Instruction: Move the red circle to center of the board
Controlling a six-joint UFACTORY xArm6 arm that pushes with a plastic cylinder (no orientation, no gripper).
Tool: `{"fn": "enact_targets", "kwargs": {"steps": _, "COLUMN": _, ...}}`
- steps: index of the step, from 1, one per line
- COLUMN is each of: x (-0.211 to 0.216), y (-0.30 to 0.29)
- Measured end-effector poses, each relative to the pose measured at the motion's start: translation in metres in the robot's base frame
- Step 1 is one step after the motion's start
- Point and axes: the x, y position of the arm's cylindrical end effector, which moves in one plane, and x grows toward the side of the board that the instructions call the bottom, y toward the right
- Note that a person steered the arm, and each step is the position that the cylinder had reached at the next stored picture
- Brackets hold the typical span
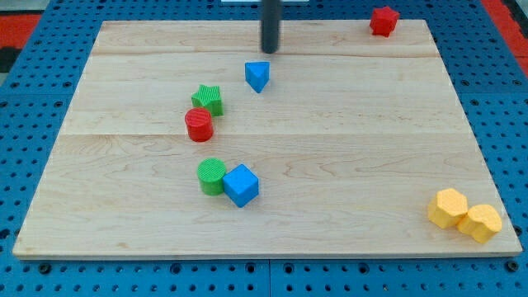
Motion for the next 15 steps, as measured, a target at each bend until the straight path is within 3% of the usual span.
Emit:
{"fn": "enact_targets", "kwargs": {"steps": 1, "x": 0.026, "y": -0.070}}
{"fn": "enact_targets", "kwargs": {"steps": 4, "x": 0.209, "y": -0.091}}
{"fn": "enact_targets", "kwargs": {"steps": 6, "x": 0.235, "y": -0.092}}
{"fn": "enact_targets", "kwargs": {"steps": 7, "x": 0.275, "y": -0.152}}
{"fn": "enact_targets", "kwargs": {"steps": 8, "x": 0.268, "y": -0.155}}
{"fn": "enact_targets", "kwargs": {"steps": 10, "x": 0.230, "y": -0.082}}
{"fn": "enact_targets", "kwargs": {"steps": 12, "x": 0.201, "y": -0.114}}
{"fn": "enact_targets", "kwargs": {"steps": 15, "x": 0.199, "y": -0.027}}
